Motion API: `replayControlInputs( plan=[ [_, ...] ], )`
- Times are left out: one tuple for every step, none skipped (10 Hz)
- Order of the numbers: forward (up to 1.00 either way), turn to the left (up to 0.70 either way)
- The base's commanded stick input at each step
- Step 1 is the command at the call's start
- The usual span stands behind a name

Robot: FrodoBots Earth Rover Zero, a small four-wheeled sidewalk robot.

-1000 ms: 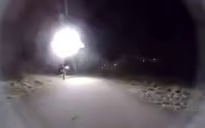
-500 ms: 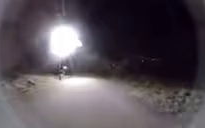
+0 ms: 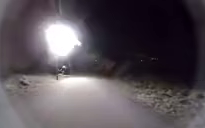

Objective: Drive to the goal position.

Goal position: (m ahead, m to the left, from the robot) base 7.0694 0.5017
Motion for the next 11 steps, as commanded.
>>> replayControlInputs(
  plan=[
    [1.00,0.07],
    [1.00,0.40],
    [1.00,0.29],
    [1.00,0.00],
    [1.00,0.00],
    [1.00,0.34],
    [1.00,0.27],
    [1.00,0.00],
    [1.00,0.00],
    [1.00,0.00],
    [1.00,0.11]
  ],
)
